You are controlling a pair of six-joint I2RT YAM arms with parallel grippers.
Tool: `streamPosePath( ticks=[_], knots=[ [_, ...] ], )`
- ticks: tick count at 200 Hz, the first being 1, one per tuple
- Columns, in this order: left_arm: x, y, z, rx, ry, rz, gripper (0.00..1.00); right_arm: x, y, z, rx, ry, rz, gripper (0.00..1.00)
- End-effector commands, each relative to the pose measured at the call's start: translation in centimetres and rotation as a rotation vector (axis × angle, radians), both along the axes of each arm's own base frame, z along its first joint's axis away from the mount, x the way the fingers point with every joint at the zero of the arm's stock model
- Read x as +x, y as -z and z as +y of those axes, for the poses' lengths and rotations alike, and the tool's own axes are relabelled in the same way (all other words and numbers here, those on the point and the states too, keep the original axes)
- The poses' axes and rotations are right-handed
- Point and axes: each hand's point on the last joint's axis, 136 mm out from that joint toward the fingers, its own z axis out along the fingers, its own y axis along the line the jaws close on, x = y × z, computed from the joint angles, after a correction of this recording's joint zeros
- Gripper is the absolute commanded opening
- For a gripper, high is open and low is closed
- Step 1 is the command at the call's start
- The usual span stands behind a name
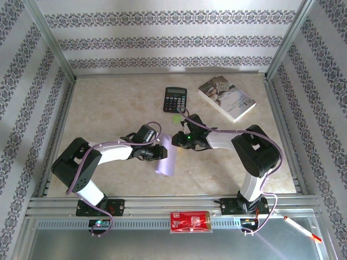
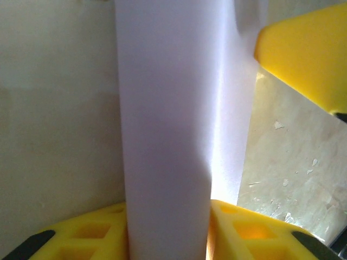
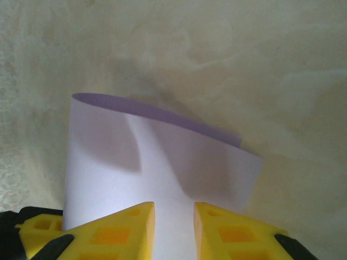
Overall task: Fold a paper plane with a square sheet of paper (pick it up from the middle)
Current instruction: First fold the square sheet of paper in half at the center of the table.
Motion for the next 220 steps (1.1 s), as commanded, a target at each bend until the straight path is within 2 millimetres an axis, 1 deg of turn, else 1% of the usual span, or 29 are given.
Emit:
streamPosePath(
  ticks=[1,43,85,139,157,190,220],
  knots=[
    [-1.0,2.3,2.9,0.165,-0.019,0.036,0.39,0.5,-0.1,0.8,0.003,-0.018,-0.016,0.25],
    [-0.7,2.0,3.2,0.197,-0.003,0.022,0.46,0.8,0.5,0.8,-0.021,-0.021,-0.015,0.23],
    [-0.1,0.9,3.8,0.248,0.004,-0.012,0.54,0.5,1.1,0.6,-0.033,-0.03,-0.005,0.21],
    [0.3,0.2,3.3,0.271,0.035,-0.025,0.64,0.5,1.3,0.9,-0.029,-0.04,0.0,0.19],
    [0.5,0.1,3.3,0.299,0.052,-0.035,0.64,0.6,1.1,1.1,-0.025,-0.045,-0.002,0.18],
    [1.0,0.0,2.9,0.332,0.07,-0.058,0.59,0.7,1.1,1.4,-0.017,-0.053,-0.002,0.18],
    [1.4,0.0,1.9,0.315,0.072,-0.07,0.57,0.8,1.0,1.5,-0.012,-0.055,-0.002,0.18]
  ],
)
